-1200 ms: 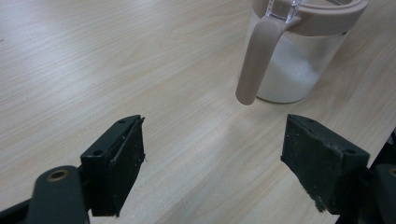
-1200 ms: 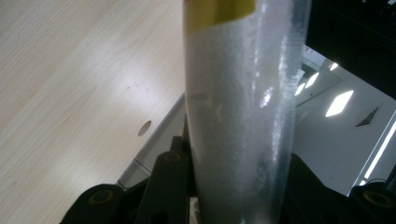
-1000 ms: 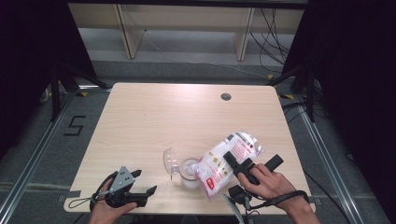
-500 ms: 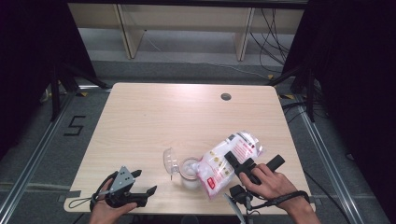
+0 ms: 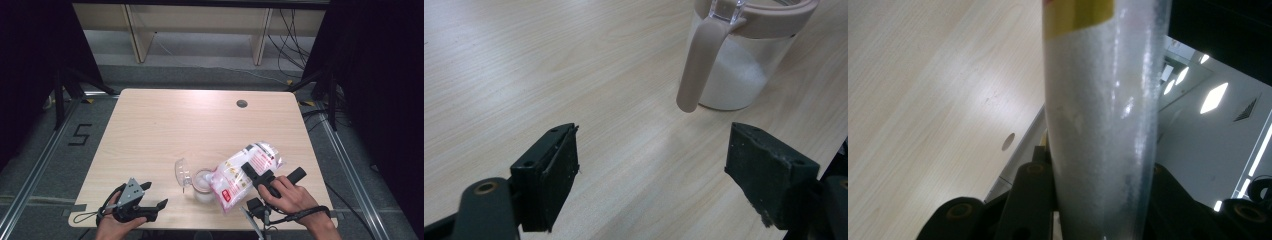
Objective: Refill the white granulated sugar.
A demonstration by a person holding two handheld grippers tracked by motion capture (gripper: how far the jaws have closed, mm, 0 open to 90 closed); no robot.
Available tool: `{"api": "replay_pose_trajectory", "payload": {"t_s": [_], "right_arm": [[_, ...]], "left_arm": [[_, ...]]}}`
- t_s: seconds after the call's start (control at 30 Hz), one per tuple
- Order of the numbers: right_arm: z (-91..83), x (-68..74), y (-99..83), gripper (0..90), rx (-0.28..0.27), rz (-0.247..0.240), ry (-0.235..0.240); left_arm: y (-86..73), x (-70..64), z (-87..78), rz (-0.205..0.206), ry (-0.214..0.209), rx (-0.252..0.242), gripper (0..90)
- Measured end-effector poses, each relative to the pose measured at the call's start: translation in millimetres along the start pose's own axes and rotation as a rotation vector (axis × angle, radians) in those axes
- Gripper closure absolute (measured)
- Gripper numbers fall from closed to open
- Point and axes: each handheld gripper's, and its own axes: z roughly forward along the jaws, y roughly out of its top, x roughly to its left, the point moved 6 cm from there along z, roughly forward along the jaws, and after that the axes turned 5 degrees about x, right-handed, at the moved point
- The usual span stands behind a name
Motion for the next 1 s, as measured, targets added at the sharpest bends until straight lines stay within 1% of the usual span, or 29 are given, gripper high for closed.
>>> {"api": "replay_pose_trajectory", "payload": {"t_s": [0.07,0.13,0.17,0.2,0.23,0.27,0.4,0.43,0.47,0.5,0.53,0.57,0.6,0.63,0.67,0.7,0.73,0.77,0.8,0.83,0.87,0.9,0.93,0.97,1.0], "right_arm": [[0.5,1.6,0.0,78.5,-0.005,0.021,-0.005],[0.7,3.2,-0.8,78.6,-0.004,0.040,-0.001],[1.4,3.5,-1.0,78.6,-0.011,0.047,-0.012],[2.1,3.6,-0.7,78.6,-0.018,0.046,-0.014],[1.7,4.8,-1.4,78.7,-0.010,0.050,-0.005],[1.8,5.3,-1.5,78.7,-0.012,0.056,-0.006],[1.9,6.6,-2.4,78.8,-0.024,0.095,-0.010],[1.4,9.2,-2.2,78.9,-0.024,0.144,-0.014],[1.2,9.5,-2.8,78.9,-0.025,0.150,-0.011],[0.8,9.9,-3.4,78.9,-0.020,0.159,0.000],[1.0,9.7,-3.8,78.9,-0.024,0.164,-0.005],[1.9,9.3,-3.9,79.0,-0.037,0.174,-0.018],[1.9,10.0,-4.9,79.0,-0.033,0.184,-0.005],[3.2,9.4,-4.6,79.0,-0.046,0.182,-0.019],[3.1,11.6,-5.7,79.0,-0.035,0.200,-0.002],[3.9,11.8,-6.3,79.1,-0.036,0.197,0.005],[3.7,13.5,-7.4,79.1,-0.030,0.211,0.014],[4.4,14.3,-8.4,79.1,-0.037,0.228,0.015],[5.9,13.9,-9.8,79.1,-0.055,0.231,0.011],[6.0,16.4,-11.0,79.2,-0.049,0.257,0.020],[6.3,18.2,-12.6,79.2,-0.045,0.278,0.025],[7.2,18.1,-13.1,79.2,-0.054,0.282,0.023],[7.4,20.5,-14.7,79.3,-0.048,0.315,0.033],[8.2,17.8,-15.9,79.3,-0.057,0.295,0.023],[8.9,19.0,-17.1,79.3,-0.059,0.322,0.026]], "left_arm": [[0.1,0.3,0.1,0.008,-0.002,0.001,20.4],[0.0,0.1,0.1,0.006,-0.002,0.001,20.4],[0.1,0.4,-0.2,0.009,0.003,0.002,20.4],[0.0,0.0,0.2,0.001,-0.003,0.000,20.4],[0.0,0.1,0.2,0.002,-0.002,0.000,20.5],[-0.1,0.2,0.2,0.002,-0.002,0.001,20.4],[0.0,0.4,-0.2,0.010,0.000,0.004,20.4],[-0.2,0.6,-0.5,0.012,0.002,0.008,20.4],[-0.1,0.6,-0.4,0.013,0.000,0.006,20.4],[-0.2,1.0,-1.0,0.017,0.005,0.009,20.4],[0.3,2.2,-1.2,0.038,0.006,0.009,20.5],[0.4,2.2,-1.2,0.038,0.006,0.008,20.5],[0.4,2.1,-1.3,0.038,0.006,0.009,20.4],[0.2,2.1,-1.8,0.039,0.010,0.014,20.5],[0.4,1.9,-1.6,0.038,0.006,0.009,20.5],[0.5,1.9,-1.8,0.040,0.007,0.011,20.4],[0.5,2.1,-1.7,0.042,0.007,0.011,20.4],[0.3,2.0,-1.7,0.038,0.009,0.013,20.4],[0.3,2.0,-1.2,0.038,0.005,0.008,20.4],[0.2,2.5,-1.4,0.043,0.007,0.013,20.4],[0.3,2.0,-1.3,0.039,0.006,0.011,20.5],[0.5,2.3,-1.6,0.045,0.007,0.014,20.4],[0.5,2.1,-1.5,0.042,0.007,0.012,20.5],[0.4,2.0,-1.5,0.041,0.007,0.013,20.4],[0.4,2.1,-1.1,0.043,0.004,0.010,20.5]]}}
